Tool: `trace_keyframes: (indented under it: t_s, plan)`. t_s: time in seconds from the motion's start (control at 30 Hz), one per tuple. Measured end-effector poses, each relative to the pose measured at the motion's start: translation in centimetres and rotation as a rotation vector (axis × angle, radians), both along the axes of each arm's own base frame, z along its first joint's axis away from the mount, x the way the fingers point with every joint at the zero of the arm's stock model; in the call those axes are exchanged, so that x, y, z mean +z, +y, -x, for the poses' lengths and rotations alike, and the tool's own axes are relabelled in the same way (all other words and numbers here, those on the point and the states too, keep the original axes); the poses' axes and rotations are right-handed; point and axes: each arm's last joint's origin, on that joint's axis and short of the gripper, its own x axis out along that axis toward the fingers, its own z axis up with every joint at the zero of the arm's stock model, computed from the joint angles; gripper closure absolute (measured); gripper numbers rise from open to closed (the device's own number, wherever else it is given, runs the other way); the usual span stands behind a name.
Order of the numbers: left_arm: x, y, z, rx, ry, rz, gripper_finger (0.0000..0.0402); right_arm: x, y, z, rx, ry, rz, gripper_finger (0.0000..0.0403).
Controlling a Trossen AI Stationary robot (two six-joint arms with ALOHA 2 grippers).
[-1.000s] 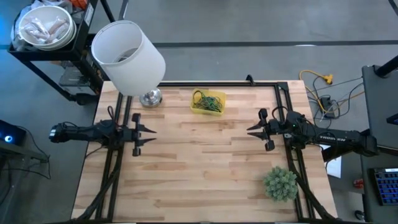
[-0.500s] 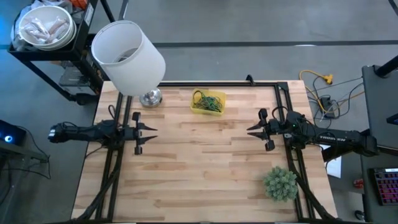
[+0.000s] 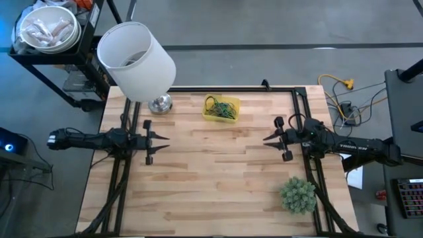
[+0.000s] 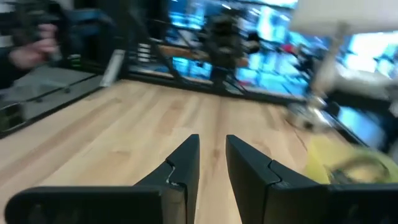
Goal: Pick and place rubber bands into bin
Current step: Return to Home Position
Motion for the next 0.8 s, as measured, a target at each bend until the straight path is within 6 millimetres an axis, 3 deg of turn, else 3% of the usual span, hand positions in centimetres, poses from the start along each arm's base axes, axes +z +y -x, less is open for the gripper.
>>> trace_keyframes:
  t_s: [0.17, 0.4, 0.6, 0.8]
  plan:
    - [0.1, 0.0, 0.1, -0.019, -0.018, 0.002, 0.0297, 0.4, 0.4, 0.1, 0.148, -0.056, 0.083, 0.0330]
    - [0.3, -0.1, 0.2, -0.024, -0.034, 0.003, 0.0297, 0.6, 0.5, 0.1, 0.116, -0.057, 0.017, 0.0331]
    - [0.3, -0.1, 0.3, -0.026, -0.042, 0.004, 0.0297, 2.4, 1.1, 0.8, 0.140, -0.245, 0.078, 0.0338]
    - [0.3, -0.1, 0.2, -0.026, -0.043, 0.004, 0.0297, 2.4, 1.3, 1.7, 0.140, -0.251, 0.075, 0.0340]
